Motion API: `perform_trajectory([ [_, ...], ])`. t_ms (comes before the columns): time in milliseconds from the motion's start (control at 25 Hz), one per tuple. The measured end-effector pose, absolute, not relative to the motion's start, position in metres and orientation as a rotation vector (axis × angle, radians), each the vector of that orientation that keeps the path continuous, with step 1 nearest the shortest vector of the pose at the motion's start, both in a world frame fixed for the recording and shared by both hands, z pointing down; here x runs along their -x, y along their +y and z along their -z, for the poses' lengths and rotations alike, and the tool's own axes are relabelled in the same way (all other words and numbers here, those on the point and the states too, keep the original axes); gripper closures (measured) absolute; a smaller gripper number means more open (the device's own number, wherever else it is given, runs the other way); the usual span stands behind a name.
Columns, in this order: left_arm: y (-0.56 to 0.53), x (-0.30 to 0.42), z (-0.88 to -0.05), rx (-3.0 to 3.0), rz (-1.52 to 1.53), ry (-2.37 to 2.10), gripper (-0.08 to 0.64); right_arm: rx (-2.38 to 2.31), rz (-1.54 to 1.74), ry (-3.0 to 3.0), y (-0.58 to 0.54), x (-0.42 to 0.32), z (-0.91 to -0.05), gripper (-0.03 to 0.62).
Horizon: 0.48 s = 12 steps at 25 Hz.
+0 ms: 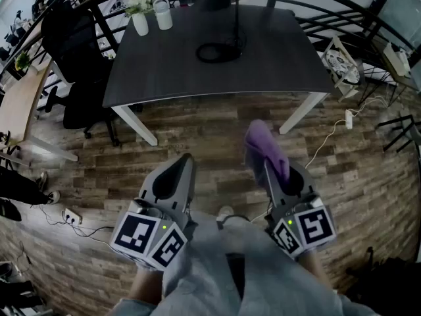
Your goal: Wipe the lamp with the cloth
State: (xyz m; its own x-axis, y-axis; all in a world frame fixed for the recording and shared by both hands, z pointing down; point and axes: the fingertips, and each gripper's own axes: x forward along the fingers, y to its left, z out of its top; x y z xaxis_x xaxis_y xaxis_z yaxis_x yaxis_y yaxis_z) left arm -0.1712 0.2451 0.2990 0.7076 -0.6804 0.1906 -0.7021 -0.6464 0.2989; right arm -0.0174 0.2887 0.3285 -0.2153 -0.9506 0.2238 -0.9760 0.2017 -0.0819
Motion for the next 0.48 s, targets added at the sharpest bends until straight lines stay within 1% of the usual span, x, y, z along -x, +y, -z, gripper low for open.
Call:
perform_trajectory([
  [480, 0.232, 0.148, -0.306, -2.556, -0.093, -1.105, 0.546, -1.851, -0.316, -2.366, 0.273, -0.003, -0.336, 0.538],
])
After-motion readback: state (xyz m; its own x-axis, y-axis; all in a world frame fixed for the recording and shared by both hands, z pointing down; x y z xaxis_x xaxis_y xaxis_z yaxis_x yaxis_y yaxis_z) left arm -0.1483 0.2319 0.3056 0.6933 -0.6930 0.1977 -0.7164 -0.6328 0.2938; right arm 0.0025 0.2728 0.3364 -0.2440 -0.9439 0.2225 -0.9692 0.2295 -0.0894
